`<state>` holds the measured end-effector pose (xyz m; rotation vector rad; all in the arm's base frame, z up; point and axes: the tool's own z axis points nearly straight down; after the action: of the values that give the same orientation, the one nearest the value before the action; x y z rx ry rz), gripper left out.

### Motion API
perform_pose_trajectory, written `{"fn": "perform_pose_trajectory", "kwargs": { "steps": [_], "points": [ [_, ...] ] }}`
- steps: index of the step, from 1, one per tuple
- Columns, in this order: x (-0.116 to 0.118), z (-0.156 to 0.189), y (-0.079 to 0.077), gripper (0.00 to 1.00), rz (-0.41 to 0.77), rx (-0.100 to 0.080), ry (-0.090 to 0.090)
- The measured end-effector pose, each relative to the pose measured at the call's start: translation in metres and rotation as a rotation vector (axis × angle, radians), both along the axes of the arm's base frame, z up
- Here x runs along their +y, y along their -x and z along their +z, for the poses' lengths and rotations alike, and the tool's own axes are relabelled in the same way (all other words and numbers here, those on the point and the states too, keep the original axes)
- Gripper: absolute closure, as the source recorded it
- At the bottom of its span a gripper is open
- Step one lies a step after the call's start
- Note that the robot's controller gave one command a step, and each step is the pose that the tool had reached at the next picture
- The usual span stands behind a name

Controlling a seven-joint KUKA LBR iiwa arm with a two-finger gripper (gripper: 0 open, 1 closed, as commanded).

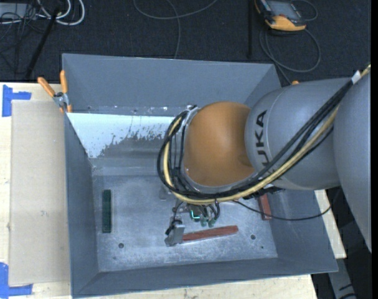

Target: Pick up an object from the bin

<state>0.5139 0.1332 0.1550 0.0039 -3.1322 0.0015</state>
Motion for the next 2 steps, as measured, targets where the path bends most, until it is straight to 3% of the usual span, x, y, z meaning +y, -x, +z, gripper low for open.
{"fn": "perform_pose_trajectory", "kwargs": {
  "steps": [1,2],
  "points": [
    [0.08,-0.086,-0.017,0.0,0.416,-0.009,-0.005],
    [0.112,-0.053,-0.08,0.0,0.271,-0.014,-0.004]
  ]
}}
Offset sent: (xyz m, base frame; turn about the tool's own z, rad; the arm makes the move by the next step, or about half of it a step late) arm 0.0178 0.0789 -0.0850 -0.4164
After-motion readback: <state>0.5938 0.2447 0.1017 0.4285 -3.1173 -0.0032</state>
